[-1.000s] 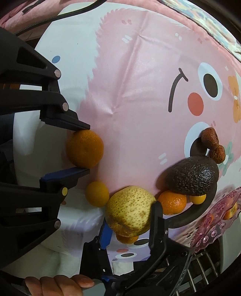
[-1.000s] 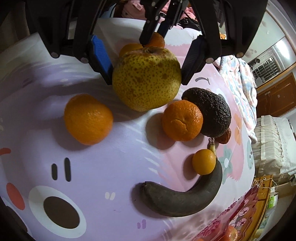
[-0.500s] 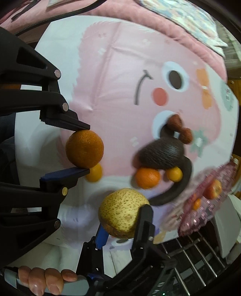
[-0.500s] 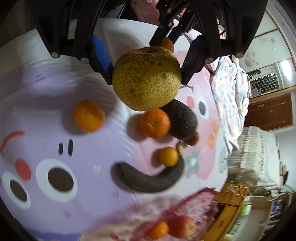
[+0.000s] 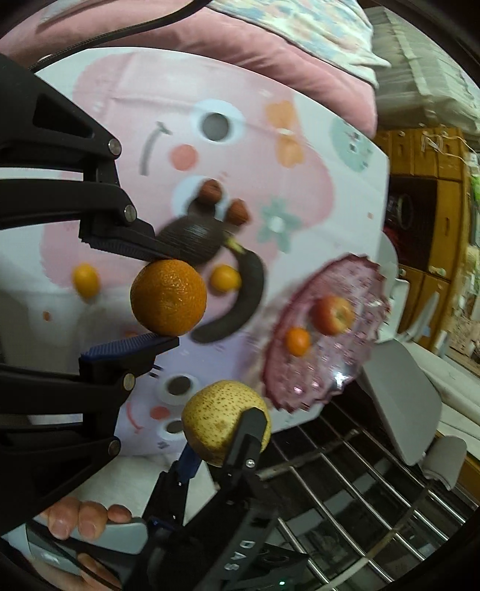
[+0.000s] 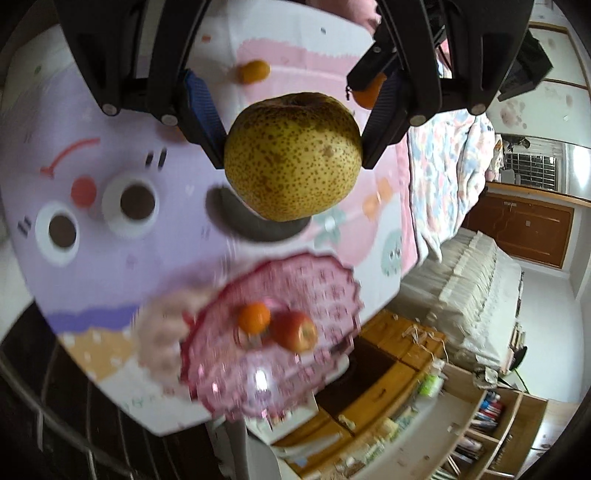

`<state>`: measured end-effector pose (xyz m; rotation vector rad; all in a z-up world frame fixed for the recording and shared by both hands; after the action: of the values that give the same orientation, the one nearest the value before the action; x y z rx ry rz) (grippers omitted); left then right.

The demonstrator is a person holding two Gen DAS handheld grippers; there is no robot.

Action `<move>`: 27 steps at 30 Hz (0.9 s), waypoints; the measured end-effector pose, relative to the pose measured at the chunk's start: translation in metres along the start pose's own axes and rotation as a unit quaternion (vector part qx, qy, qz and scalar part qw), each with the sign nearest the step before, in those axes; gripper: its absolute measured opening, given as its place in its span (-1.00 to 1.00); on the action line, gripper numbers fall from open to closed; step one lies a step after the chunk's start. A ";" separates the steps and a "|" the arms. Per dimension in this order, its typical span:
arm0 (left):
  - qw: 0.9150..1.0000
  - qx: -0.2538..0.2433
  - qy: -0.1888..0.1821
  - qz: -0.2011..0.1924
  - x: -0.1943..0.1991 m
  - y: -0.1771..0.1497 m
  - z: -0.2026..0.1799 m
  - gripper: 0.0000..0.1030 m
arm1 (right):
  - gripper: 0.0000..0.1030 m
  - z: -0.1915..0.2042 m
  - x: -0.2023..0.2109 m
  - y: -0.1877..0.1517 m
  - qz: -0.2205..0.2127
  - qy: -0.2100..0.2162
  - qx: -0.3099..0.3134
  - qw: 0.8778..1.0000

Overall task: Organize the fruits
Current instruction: 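Carry the pear into the bowl with right tool while left tool drops the orange in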

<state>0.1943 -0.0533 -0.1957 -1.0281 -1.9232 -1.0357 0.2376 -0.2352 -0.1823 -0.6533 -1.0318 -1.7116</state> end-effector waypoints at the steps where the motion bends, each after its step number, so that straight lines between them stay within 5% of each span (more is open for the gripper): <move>1: 1.000 -0.002 -0.003 -0.005 -0.001 0.006 -0.005 -0.27 | 0.40 -0.001 0.002 0.008 -0.011 -0.005 0.005 1.000; 14: 0.999 -0.020 -0.018 -0.044 -0.054 0.081 -0.044 -0.27 | 0.40 -0.031 -0.012 0.073 -0.104 -0.062 0.067 0.990; 27: 0.999 -0.032 -0.015 -0.031 -0.115 0.107 -0.065 -0.27 | 0.41 -0.063 -0.049 0.108 -0.083 -0.090 0.077 0.990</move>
<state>0.3512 -0.1071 -0.2320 -1.0297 -1.9676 -1.1293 0.3582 -0.2821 -0.2169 -0.6457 -1.3633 -1.7165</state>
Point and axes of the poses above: each gripper's, at about its wrist camera, not at the fingertips, and x roughly against the way its jaws point, z to its left, y to its top, the point moved 4 cm from there along -x, roughly the way its jaws point, and after that the axes turned 13 degrees about x, right-handed, at the moved point
